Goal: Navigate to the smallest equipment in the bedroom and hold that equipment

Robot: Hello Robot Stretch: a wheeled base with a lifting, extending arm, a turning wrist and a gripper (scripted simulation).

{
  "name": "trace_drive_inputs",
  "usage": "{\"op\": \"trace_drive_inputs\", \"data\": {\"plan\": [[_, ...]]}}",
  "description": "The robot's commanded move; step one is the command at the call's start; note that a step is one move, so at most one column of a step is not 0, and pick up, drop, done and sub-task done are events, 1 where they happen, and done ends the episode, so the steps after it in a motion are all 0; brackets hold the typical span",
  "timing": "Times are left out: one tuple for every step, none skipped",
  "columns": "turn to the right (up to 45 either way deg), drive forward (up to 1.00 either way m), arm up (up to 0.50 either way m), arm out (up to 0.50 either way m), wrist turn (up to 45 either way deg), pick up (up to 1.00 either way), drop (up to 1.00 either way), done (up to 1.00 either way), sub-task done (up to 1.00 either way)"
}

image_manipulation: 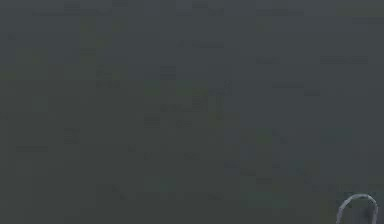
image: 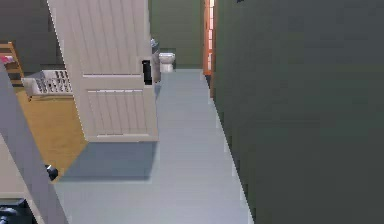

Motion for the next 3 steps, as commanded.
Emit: {"op": "trace_drive_inputs", "data": {"plan": [[0.0, 0.75, 0.00, 0.00, 0.0, 0.00, 0.00, 0.00, 0.00], [-45.0, 0.00, 0.00, 0.00, 0.0, 0.00, 0.00, 0.00, 0.00], [-3.0, 0.00, 0.00, 0.00, 0.0, 0.00, 0.00, 0.00, 0.00]]}}
